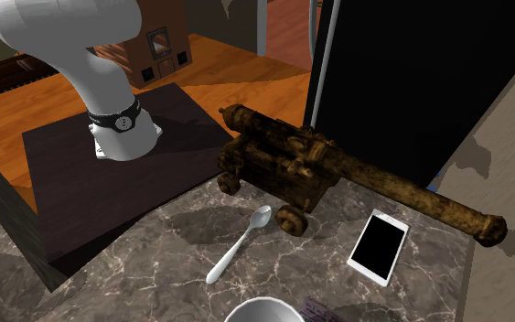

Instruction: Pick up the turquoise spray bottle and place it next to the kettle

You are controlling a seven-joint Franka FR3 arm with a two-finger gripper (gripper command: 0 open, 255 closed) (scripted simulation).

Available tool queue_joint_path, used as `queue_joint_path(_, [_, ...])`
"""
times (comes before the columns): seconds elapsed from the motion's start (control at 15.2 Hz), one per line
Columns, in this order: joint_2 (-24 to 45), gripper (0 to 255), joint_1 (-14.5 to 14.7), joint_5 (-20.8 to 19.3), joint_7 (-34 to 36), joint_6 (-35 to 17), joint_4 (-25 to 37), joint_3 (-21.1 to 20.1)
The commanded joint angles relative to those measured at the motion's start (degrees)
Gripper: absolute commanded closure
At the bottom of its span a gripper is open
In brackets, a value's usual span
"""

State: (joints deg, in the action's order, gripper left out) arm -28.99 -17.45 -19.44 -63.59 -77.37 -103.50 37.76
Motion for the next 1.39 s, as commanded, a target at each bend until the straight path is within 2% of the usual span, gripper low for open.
queue_joint_path(0.0, [1.9,255,0.1,-0.4,-3.9,-0.1,2.6,3.5])
queue_joint_path(0.33, [8.0,255,1.5,0.4,-13.3,-0.6,9.9,13.1])
queue_joint_path(0.59, [15.7,255,3.8,4.6,-22.5,-1.2,16.8,24.1])
queue_joint_path(1.32, [10.3,255,1.6,0.8,-18.6,-9.2,4.8,20.8])
